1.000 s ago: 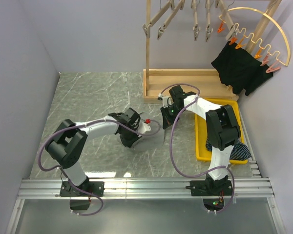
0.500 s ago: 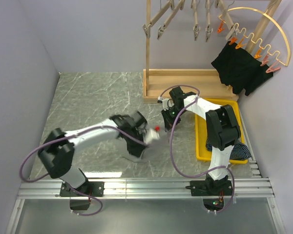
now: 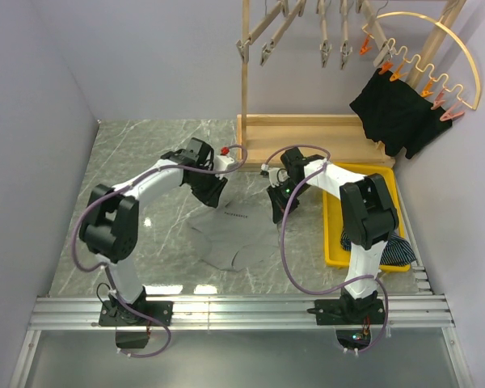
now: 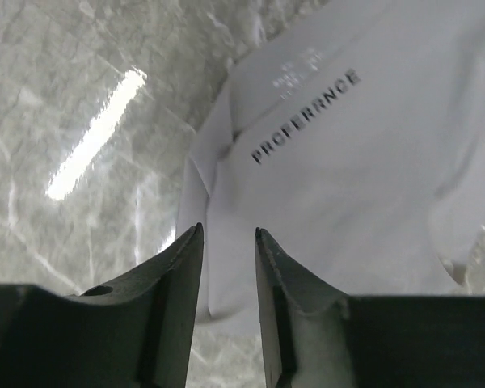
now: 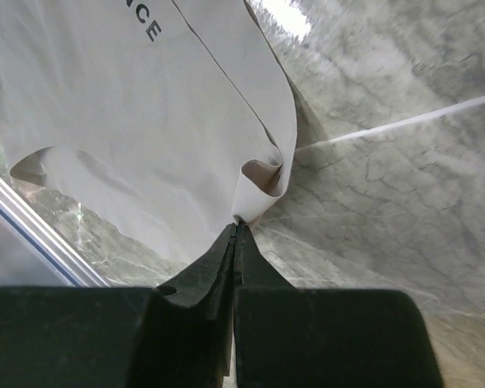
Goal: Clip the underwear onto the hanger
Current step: Flatten out the underwear at the center of the board.
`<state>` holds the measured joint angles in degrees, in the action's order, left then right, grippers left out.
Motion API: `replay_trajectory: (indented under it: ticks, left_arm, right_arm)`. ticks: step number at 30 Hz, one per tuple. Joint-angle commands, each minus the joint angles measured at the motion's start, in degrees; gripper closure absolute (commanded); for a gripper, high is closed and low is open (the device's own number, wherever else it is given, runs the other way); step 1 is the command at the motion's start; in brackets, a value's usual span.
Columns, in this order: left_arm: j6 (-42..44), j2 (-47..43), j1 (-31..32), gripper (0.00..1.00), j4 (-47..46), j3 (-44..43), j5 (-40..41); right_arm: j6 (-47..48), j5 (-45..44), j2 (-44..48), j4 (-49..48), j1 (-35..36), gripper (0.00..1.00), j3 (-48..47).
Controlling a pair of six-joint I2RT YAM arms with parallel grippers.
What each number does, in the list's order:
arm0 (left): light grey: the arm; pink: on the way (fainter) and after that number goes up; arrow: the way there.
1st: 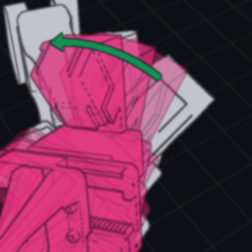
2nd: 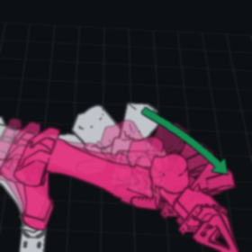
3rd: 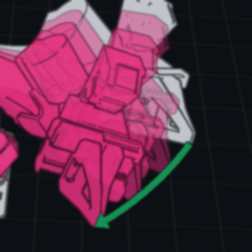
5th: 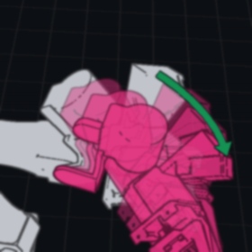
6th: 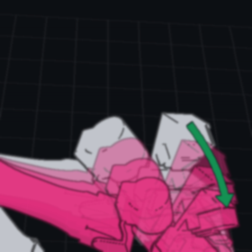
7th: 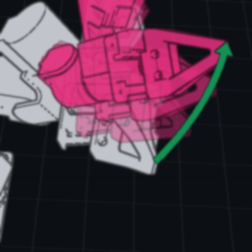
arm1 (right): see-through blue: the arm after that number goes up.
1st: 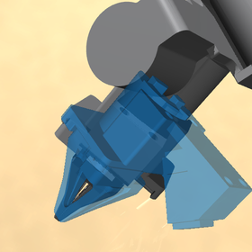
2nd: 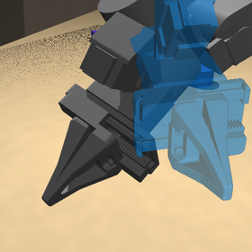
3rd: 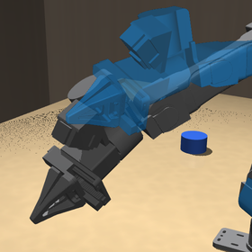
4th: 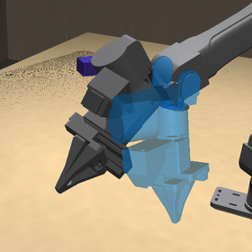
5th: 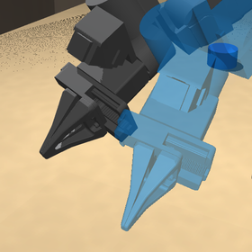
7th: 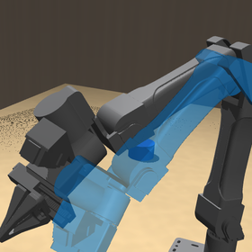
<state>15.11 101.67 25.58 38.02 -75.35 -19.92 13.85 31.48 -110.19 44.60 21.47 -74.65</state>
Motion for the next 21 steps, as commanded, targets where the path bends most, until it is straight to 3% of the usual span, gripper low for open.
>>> replay_trajectory:
  ticks: [1, 21]
  left_arm:
    - [-1.31, 2.74, 0.08, 0.62, -0.49, -4.28, -0.37]
    - [-1.14, 10.22, 0.52, 0.59, -2.6, -6.21, -3.19]
  right_arm:
    - [0.66, 1.39, 1.73, 0.49, -0.2, 1.0, 0.38]
    - [0.57, 1.56, 1.38, 0.49, -0.2, 1.0, 0.3]
